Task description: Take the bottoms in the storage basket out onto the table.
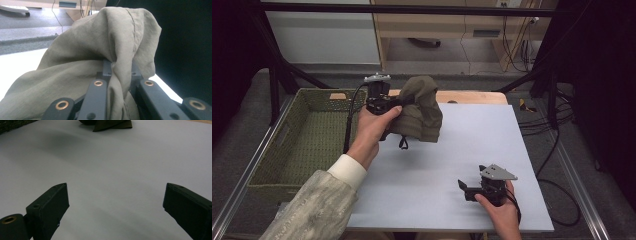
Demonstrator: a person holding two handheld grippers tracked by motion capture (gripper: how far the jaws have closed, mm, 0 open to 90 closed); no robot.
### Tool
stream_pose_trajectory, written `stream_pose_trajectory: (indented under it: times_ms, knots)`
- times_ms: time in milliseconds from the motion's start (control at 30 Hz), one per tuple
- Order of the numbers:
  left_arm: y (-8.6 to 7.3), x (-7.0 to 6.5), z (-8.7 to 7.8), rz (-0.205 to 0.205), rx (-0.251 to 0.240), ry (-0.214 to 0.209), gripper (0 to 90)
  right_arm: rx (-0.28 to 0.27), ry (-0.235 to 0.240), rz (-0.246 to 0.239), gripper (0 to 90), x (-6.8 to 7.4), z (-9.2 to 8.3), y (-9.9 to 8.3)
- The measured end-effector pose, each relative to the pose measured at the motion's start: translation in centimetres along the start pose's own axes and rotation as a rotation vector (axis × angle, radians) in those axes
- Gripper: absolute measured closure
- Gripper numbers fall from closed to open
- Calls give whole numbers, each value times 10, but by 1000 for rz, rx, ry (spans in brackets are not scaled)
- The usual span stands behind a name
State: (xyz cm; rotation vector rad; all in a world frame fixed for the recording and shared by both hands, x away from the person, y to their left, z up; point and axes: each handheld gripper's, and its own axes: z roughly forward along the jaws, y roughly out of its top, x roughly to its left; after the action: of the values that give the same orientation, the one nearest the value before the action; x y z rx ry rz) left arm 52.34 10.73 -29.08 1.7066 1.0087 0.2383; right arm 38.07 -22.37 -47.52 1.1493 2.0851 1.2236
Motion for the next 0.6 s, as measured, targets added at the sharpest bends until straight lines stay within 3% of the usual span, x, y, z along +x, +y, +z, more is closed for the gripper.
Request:
stream_pose_trajectory:
  times_ms: [600]
  knots:
    - [-15,-14,17,16,39,-31,817,-1,-2,-4,68,0,0,0]
